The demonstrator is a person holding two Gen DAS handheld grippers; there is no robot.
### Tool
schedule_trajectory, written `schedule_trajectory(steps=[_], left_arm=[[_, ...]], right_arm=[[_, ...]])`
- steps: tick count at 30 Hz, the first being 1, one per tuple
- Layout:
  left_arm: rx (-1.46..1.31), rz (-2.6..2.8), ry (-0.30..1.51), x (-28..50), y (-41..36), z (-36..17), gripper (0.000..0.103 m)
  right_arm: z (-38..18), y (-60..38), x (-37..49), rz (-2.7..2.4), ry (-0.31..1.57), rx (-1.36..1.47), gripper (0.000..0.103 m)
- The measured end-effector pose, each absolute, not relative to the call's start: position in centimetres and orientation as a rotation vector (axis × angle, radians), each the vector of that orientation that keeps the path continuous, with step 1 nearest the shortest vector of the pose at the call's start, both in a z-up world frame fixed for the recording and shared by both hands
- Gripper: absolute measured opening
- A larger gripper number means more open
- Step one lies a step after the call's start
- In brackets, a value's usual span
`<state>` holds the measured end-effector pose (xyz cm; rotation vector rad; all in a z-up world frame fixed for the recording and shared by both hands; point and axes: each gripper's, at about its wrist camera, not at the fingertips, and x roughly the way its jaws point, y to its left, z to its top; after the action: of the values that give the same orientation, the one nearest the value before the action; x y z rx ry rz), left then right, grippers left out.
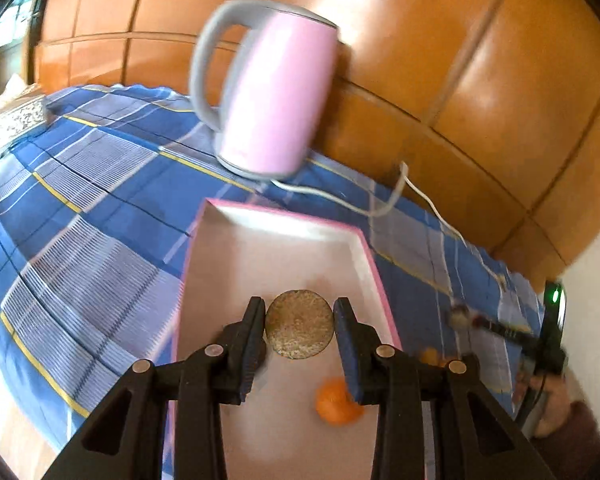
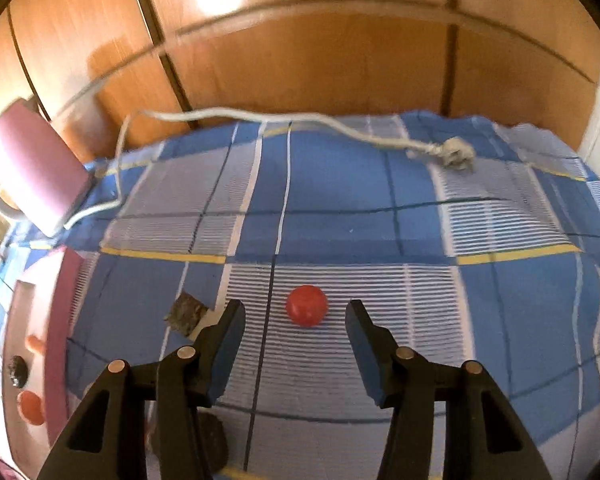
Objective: Organize fruits
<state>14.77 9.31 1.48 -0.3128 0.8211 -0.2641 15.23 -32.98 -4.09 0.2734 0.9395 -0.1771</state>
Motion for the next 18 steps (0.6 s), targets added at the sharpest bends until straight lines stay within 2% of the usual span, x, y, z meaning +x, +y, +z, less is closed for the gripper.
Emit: schedule_trajectory(steps=[1,3,10,13,15,18], left_arm=[[-0.329,-0.256,0.817,15.4,9.8,1.5,0.036],[-0.342,-0.236,0.814,16.7,10.5,1.5,0.036],[-0.298,-0.198,0.852,20.7,10.7,-0.4,0.036],[-0.258,-0.192,0.857,21.4,10.2,-0.9,0.041],[-0.236,-0.174,0.852,21.3,10.1,-1.0,0.050],[-0.216,-0.149,0.829,19.8,10.1,-0.7,0.051]], right_arm=[[-4.7,-32.9,15.8,-0.176,0.965,0.264,0.030],[-5.6,-33.0,16.0,-0.202,0.995,0.252,0.022],[-5.9,-33.2,15.2,-0.196,0.991,0.216,0.022],[-6.1,-33.2,15.3,-0.199,0.988,0.196,0.022],[-6.0,-33.0,15.4,-0.202,0.988,0.186,0.022],[-5.9,-32.8,15.6,-0.205,0.992,0.163,0.022]])
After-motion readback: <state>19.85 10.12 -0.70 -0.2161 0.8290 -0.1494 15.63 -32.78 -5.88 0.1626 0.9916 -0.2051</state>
